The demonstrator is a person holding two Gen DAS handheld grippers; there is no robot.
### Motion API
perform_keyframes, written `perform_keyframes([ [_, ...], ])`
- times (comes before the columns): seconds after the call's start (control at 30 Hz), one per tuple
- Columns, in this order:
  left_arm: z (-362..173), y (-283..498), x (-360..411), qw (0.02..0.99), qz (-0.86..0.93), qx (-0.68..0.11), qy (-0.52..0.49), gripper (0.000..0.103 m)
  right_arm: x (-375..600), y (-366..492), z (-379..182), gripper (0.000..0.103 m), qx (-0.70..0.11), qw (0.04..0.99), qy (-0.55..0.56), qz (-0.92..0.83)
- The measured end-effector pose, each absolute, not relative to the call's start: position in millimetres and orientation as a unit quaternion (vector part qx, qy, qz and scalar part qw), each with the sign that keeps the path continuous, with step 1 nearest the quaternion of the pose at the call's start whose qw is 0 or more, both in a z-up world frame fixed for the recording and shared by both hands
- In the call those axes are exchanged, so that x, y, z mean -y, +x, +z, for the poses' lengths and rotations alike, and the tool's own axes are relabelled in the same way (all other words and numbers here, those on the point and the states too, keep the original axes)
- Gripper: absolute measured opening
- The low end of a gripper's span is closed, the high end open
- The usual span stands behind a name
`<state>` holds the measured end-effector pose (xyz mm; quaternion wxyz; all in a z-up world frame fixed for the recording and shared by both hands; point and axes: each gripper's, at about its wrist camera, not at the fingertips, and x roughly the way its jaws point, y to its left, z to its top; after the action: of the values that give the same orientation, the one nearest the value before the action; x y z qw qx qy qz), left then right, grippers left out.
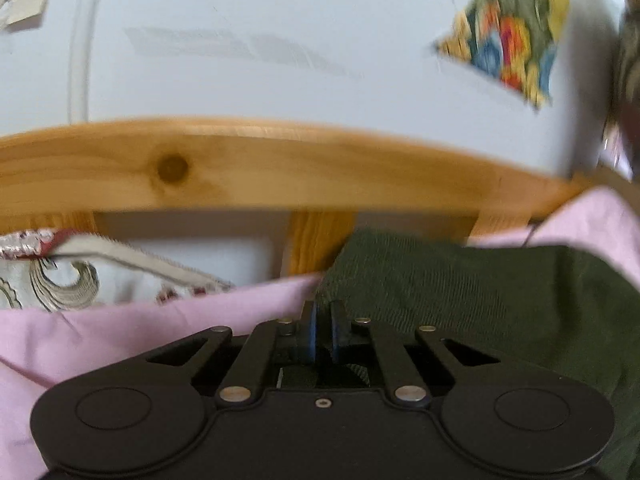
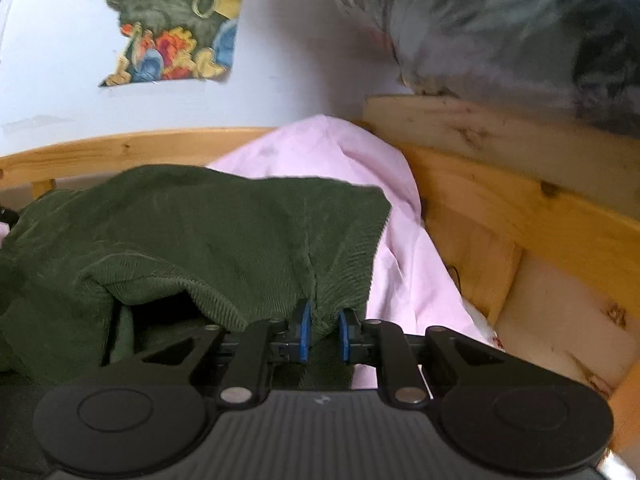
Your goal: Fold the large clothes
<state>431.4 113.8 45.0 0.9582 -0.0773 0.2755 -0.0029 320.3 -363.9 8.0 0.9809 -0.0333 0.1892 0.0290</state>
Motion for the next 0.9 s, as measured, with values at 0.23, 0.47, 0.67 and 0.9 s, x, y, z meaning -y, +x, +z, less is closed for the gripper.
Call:
perform_keyframes([
  [0.23, 50, 413, -100, 0.965, 0.025, -0.247, -0.080, 0.078, 367, 298, 28, 0.099, -0.121, 0.991, -0.063, -0.007],
  [0.47, 65, 392, -36, 0.979, -0.076, -0.186, -0.029, 0.096, 324, 344, 42, 0.103, -0.058, 0.991, -0.124, 0.006],
  [0.67, 22, 395, 17, 0.967, -0.079, -0.229, 0.077, 0.093, 296, 401, 0, 0.102, -0.122, 0.966, -0.228, -0.022],
  [0.9, -4, 418, -4, 0.955, -0.050, -0.288, 0.047, 0.094, 310, 400, -18, 0.102, -0.110, 0.965, -0.238, -0.002],
])
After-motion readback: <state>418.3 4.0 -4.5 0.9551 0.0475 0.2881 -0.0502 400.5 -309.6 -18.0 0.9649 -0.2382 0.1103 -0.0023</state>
